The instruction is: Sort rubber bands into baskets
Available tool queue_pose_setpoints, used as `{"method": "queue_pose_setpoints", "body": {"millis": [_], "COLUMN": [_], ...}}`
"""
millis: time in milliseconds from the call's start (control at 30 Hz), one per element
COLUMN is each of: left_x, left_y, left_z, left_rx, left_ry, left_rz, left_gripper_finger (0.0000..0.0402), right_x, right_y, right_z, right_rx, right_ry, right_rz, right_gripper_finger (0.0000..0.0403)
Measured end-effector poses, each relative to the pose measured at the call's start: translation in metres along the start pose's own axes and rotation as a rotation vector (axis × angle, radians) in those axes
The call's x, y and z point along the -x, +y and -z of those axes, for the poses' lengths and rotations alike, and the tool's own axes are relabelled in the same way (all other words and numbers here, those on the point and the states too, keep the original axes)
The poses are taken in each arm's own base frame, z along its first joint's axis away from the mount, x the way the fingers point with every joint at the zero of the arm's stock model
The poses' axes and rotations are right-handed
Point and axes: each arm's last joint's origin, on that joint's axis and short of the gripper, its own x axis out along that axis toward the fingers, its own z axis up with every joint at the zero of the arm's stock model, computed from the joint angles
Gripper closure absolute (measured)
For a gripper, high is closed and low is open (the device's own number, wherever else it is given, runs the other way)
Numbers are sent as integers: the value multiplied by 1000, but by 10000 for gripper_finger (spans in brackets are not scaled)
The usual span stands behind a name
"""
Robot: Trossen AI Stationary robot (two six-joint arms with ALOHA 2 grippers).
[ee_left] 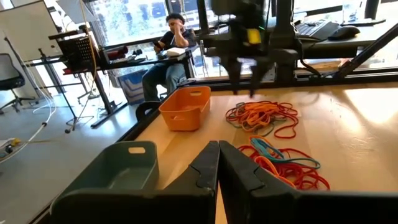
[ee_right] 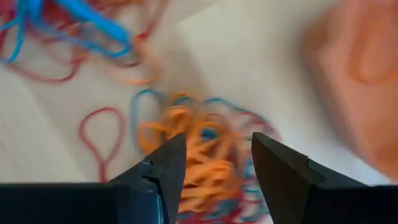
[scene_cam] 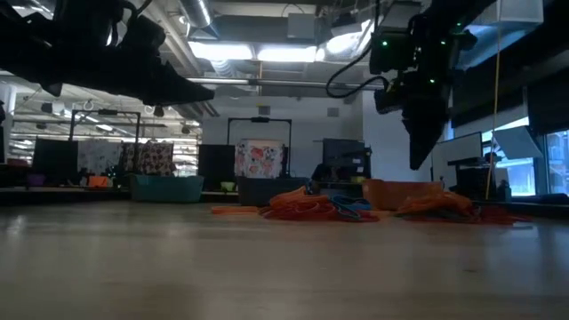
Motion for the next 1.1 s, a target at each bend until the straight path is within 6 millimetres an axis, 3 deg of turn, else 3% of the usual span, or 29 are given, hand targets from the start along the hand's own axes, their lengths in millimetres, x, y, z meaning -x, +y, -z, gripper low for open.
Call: {"method": "queue_pose_setpoints", "body": {"millis": [267,767,1100], "left_x": [0,0,0], "left_y": [0,0,0], "left_z": [0,-1,-1], "left_rx": [13,-2,-12], "left_ry": [0,-7,-10], "left_rz": [0,-1,-2], "left_gripper_finger": [396,396,396], "right_x": [-29,-39,-56], "right_y": [32,29,29], "right_z": [19,24,23], "right_rx": [126,115,123], "right_ry": [-76,-122,-73], "right_rz": [-50,48,100], "right_gripper_finger": [232,342,385]}}
